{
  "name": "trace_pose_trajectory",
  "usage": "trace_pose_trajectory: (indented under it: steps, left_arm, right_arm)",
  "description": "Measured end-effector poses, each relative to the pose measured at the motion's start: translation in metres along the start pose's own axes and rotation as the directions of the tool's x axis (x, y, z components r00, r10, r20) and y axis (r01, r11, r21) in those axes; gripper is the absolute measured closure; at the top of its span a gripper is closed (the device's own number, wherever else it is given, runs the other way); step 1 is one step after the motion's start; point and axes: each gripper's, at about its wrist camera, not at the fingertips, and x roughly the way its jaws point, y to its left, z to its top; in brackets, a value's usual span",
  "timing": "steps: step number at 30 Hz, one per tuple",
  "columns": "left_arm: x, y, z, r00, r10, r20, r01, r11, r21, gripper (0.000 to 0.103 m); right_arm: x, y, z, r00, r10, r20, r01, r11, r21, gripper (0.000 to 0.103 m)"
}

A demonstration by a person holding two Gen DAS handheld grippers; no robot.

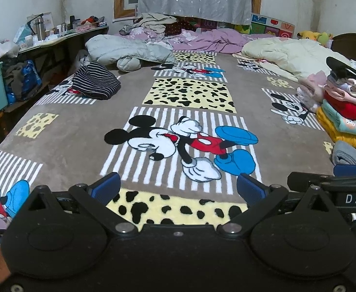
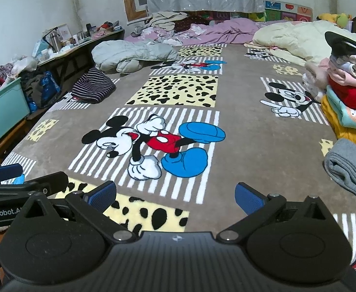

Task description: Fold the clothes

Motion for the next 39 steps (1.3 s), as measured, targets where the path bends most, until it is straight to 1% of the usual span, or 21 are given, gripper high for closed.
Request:
trace_pose_trajectory:
  steps: [39]
  left_arm:
    - [0.0058, -0.0034, -0.0031, 1.000, -0.005, -0.005, 0.005, 1.000, -0.002, 0.000]
  right_arm:
    - [0.0002, 0.0004, -0.0004, 1.000, 0.003, -0.001, -0.003, 1.000, 0.006, 0.000]
